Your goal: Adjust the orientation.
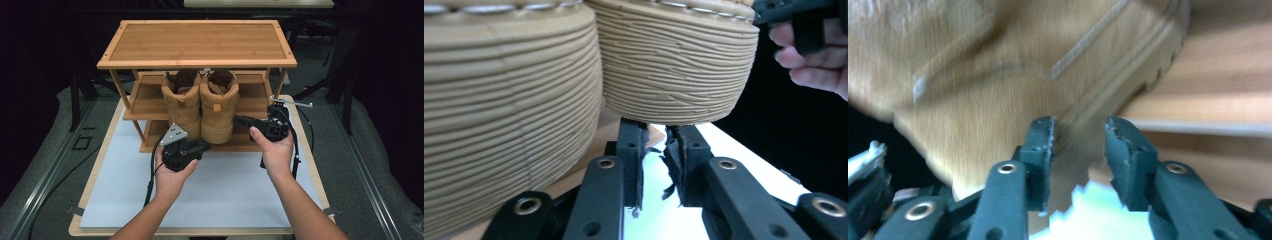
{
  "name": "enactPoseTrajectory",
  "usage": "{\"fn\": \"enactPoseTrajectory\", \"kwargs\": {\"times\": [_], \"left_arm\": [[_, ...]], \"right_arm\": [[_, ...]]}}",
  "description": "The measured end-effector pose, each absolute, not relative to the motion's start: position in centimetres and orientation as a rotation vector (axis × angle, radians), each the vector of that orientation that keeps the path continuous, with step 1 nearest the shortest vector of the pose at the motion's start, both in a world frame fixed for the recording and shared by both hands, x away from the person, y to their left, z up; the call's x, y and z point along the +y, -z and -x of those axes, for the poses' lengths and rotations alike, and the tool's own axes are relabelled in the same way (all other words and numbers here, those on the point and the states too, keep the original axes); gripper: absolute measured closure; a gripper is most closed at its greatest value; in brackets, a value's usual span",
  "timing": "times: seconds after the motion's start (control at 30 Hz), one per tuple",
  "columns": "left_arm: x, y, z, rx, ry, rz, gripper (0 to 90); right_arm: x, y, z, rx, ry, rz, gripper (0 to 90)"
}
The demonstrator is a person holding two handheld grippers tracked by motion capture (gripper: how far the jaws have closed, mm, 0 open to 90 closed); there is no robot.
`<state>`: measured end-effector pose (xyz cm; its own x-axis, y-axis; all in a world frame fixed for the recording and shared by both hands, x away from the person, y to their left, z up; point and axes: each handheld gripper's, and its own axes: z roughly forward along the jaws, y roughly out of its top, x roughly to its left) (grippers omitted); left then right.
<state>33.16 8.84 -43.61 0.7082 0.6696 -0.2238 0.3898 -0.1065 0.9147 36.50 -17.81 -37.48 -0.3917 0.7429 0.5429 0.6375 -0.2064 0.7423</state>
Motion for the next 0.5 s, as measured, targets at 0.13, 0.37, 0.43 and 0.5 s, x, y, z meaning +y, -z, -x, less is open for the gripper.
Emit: {"fn": "enactPoseTrajectory", "kwargs": {"times": [0.13, 0.37, 0.43, 0.5], "left_arm": [[9.5, 43.8, -32.3, 0.822, -0.272, -1.716, 73.1], [13.7, 44.2, -31.2, 0.861, -0.329, -1.744, 74.1], [14.9, 44.5, -31.1, 0.883, -0.353, -1.760, 74.4], [16.1, 44.7, -31.3, 0.915, -0.377, -1.754, 74.7]], "right_arm": [[-17.6, 37.5, -37.2, 1.893, -1.669, -1.705, 66.8], [-17.5, 37.4, -37.7, 1.876, -1.665, -1.717, 68.2], [-17.6, 37.5, -37.6, 1.871, -1.662, -1.723, 68.1], [-17.6, 37.5, -37.7, 1.874, -1.682, -1.723, 68.1]]}}
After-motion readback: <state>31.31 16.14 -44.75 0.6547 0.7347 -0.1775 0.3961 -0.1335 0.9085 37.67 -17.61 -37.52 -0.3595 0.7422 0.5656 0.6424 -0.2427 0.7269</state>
